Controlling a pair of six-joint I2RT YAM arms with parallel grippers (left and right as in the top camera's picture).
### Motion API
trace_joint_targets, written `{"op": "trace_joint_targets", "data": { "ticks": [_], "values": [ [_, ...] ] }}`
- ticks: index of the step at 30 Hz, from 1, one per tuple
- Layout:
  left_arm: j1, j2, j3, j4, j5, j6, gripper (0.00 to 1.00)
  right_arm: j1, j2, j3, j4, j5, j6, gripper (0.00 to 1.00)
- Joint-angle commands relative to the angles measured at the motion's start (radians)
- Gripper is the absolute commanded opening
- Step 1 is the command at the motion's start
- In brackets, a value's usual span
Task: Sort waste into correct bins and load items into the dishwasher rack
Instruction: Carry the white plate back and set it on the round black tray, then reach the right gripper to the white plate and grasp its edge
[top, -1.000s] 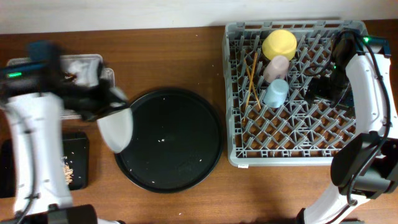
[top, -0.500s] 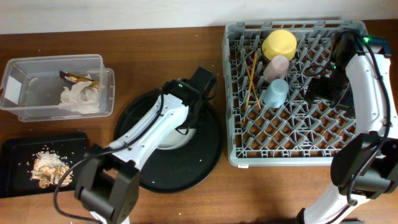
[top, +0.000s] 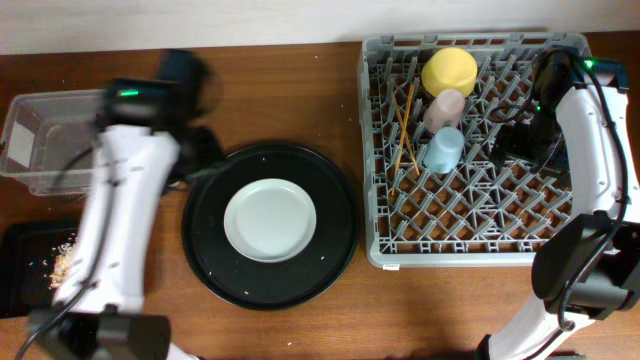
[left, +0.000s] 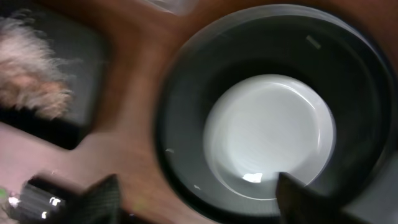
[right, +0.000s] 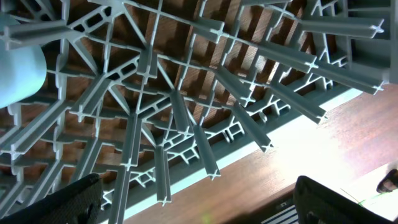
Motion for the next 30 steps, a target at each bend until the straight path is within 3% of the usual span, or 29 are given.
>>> {"op": "trace_joint_targets", "data": {
  "ticks": [1,3,7,9,14,17,22,25,30],
  "values": [
    [0.192,-0.037,0.016,-0.066,-0.021,-0.002,0.99,-0.006,0.005,0.001,0.033,-0.024,0.014,0.98],
    [0.307,-0.037,0.016,-0.092,-0.024,-0.002,0.99,-0.006,0.005,0.001,0.067,-0.332,0.035,0.98],
    [0.383,-0.037,0.016,-0.091,-0.024,-0.002,0.99,-0.003,0.005,0.001,0.052,-0.697,0.016,0.99],
    [0.385,-0.037,0.016,-0.092,-0.024,-0.002,0.99,0.038,0.000,0.002,0.052,-0.859,-0.150,0.98],
    [0.385,-0.037,0.016,-0.091,-0.024,-0.002,0.99,0.278,-0.030,0.002,0.078,-0.716,-0.186,0.99],
    [0.385,-0.037,0.016,-0.091,-0.024,-0.002,0.99,0.470,-0.027,0.002,0.179,-0.657,-0.179,0.98],
    [0.385,-0.037,0.016,-0.091,-0.024,-0.002,0.99,0.745,0.007,-0.005,0.336,-0.325,0.084,0.98],
    [0.385,-0.037,0.016,-0.091,-0.024,-0.002,0.99,0.842,0.062,-0.012,0.430,-0.298,0.084,0.98],
    [0.385,-0.037,0.016,-0.091,-0.024,-0.002,0.99,0.883,0.224,-0.016,0.498,-0.273,0.092,0.98]
  ]
}}
